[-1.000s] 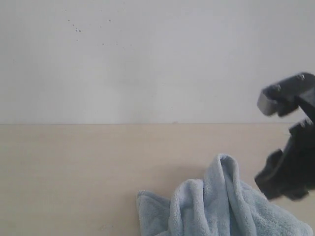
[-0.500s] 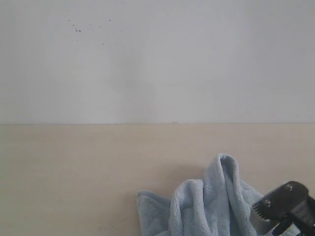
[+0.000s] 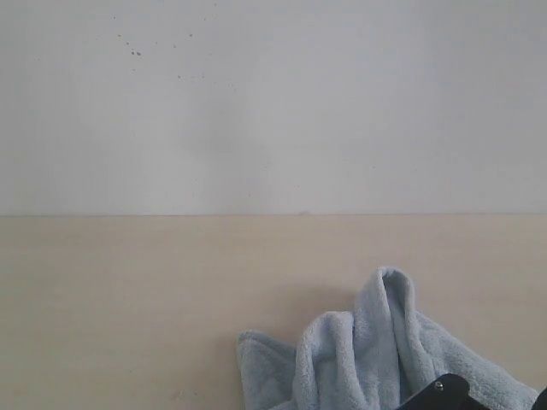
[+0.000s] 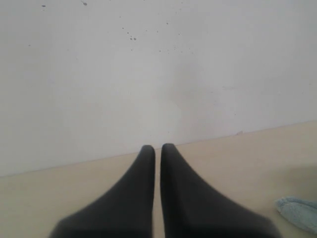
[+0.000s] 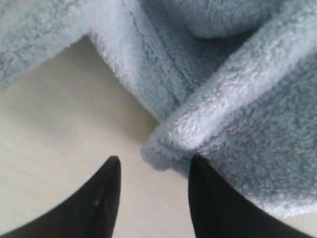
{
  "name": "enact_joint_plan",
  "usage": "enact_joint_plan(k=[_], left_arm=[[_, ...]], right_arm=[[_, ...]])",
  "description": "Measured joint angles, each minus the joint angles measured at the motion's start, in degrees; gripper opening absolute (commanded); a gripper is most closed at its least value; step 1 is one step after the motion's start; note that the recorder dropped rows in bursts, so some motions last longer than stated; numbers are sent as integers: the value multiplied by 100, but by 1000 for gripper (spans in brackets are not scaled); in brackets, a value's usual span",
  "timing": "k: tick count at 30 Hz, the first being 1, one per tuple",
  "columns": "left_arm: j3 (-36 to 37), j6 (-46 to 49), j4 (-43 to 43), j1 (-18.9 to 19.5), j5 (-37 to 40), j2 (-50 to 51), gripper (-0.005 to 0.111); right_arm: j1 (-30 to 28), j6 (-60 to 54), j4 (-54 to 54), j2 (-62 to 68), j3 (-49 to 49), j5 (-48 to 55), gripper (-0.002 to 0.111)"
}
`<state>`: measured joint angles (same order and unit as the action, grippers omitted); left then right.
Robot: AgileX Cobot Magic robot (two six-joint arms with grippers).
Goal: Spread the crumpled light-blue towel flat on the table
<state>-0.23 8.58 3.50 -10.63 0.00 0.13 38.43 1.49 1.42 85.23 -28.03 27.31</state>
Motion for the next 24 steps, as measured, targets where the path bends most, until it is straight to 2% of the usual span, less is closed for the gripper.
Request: enact_joint_plan(k=[3,6,17,19,20,23,24], left_arm=[[0,0,0,0,0,0,4],[0,0,0,0,0,0,4],[0,0,0,0,0,0,4],[0,0,0,0,0,0,4],[0,0,0,0,0,0,4],[0,0,0,0,0,0,4],[0,0,0,0,0,0,4]], right_arm=[[0,0,0,0,0,-79,22],[0,8,-13,0,0,-176,1],[0,65,-22,-160,0,-65,1],[0,65,-22,-328,0,80,11],[0,65,-22,-422,0,158,30],[12,65,-22,-631,0,284,63],[22,65,-22,-631,0,289,69]])
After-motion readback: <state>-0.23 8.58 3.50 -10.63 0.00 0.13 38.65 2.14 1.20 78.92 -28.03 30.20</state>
